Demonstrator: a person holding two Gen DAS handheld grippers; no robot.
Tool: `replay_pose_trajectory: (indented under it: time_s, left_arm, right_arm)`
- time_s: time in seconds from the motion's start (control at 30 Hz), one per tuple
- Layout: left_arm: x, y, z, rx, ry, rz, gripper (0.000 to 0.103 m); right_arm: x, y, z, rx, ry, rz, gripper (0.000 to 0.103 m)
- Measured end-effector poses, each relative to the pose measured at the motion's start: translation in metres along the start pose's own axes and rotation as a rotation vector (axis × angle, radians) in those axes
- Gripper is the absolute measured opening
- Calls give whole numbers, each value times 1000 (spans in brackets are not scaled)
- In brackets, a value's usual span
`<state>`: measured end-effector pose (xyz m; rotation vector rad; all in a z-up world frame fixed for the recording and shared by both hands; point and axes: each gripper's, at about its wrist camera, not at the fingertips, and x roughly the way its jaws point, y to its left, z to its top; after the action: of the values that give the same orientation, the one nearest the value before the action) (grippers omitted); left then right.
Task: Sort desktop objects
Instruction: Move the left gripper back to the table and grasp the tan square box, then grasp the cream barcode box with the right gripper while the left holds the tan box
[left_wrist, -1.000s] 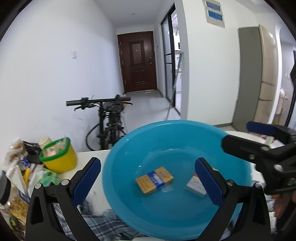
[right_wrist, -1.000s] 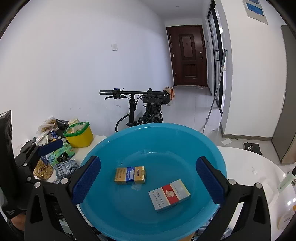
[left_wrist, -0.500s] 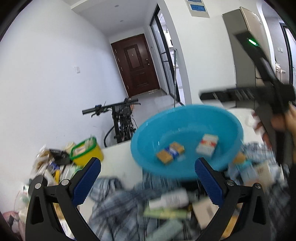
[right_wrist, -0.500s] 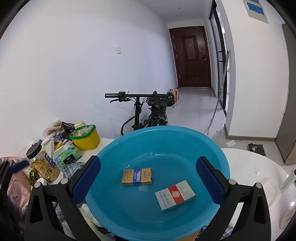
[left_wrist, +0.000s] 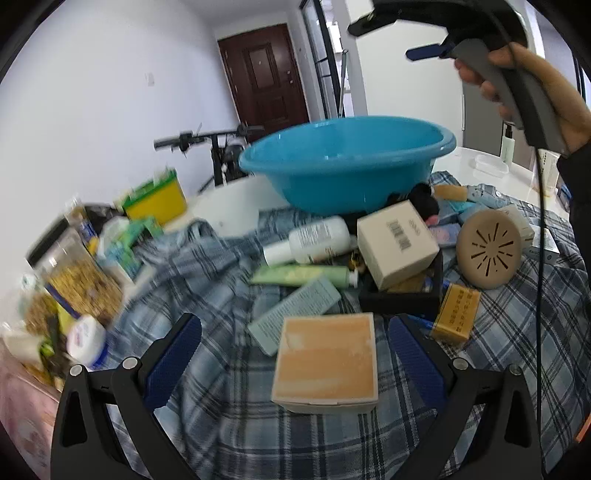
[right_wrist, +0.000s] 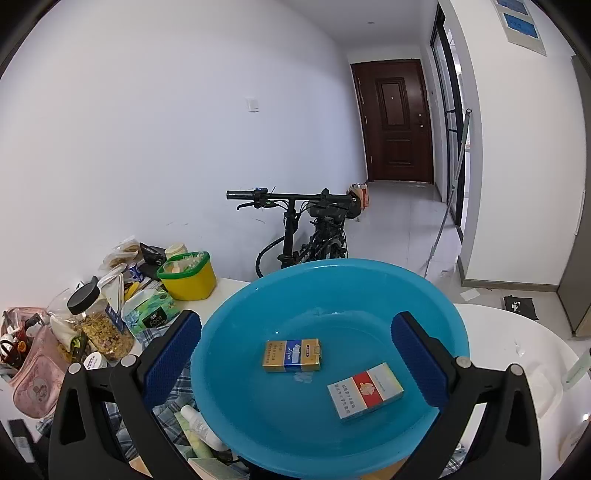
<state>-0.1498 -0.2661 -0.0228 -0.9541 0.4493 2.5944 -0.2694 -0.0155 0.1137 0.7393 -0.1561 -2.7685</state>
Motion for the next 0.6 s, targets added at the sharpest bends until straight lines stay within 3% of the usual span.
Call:
replay_pose_trajectory:
  time_s: [0.13, 0.27, 0.33, 0.37, 0.4, 0.6]
  left_arm:
    - [10, 3, -8, -37, 12, -70, 103]
    - [19, 1, -15, -32, 29, -88, 99]
    - [25, -1, -19, -28, 40, -92, 92]
    - [29, -2, -22, -29, 53, -94, 82]
    - [32, -3, -25, -33, 72, -106, 61]
    - [29, -1, -27, -78, 35, -143, 61]
  right_arm:
    - [1, 7, -1, -21, 1, -6, 103]
    - [3, 12, -2, -39, 4, -17, 103]
    - [4, 13, -3, -47, 8, -24, 103]
    - [5, 14, -4, -46, 6, -28, 103]
    - [5, 14, -4, -43, 0, -33, 103]
    - [-2, 14, -1, -32, -35, -29, 103]
